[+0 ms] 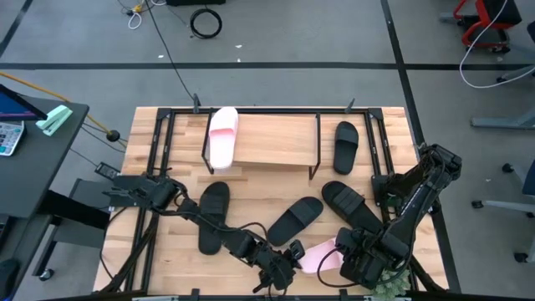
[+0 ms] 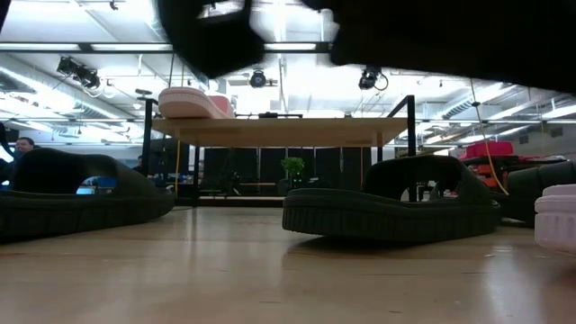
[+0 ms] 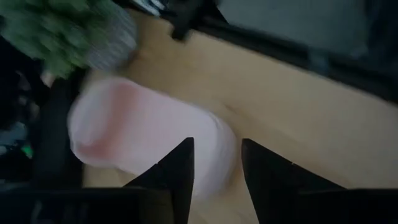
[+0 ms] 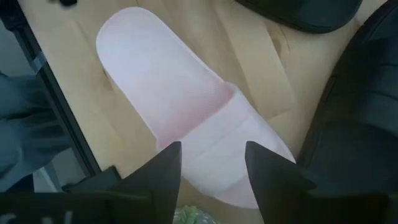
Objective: Pick and place slides into the shelf
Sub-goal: Put the pink slipper on the shelf
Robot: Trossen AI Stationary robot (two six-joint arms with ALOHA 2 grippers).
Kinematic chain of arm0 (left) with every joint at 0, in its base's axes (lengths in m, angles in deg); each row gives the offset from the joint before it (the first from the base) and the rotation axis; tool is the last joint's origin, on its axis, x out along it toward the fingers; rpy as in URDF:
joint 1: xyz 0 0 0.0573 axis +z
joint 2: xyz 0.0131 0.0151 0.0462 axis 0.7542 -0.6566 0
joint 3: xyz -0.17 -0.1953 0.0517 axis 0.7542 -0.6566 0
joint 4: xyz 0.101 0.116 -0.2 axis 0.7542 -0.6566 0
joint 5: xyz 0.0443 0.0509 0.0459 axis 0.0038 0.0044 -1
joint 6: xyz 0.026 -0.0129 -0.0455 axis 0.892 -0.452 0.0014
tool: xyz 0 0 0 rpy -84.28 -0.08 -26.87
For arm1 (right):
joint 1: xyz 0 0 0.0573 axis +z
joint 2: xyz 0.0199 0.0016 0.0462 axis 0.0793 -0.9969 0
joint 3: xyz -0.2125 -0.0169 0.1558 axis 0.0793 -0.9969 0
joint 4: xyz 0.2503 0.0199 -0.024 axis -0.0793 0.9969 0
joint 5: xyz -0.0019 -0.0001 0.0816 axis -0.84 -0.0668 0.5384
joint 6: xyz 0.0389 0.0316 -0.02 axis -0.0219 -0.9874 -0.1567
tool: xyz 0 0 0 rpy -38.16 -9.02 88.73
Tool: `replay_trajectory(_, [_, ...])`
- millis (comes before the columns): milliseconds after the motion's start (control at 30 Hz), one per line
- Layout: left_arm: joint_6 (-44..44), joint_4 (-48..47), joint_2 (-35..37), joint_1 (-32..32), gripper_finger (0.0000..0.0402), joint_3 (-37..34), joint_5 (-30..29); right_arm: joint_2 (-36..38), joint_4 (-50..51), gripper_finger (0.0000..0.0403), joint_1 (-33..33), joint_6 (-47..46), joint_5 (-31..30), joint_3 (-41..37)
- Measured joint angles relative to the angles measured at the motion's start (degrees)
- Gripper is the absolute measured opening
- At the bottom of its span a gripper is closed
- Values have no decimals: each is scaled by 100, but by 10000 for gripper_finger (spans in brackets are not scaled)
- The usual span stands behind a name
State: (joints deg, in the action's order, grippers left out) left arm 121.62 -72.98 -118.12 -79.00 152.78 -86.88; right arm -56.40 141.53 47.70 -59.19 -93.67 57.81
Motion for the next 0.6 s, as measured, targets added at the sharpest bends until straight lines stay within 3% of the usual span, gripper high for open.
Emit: replay_trajectory(600, [89, 549, -409, 188, 144, 6, 305, -2, -44, 185, 0, 120, -54, 0])
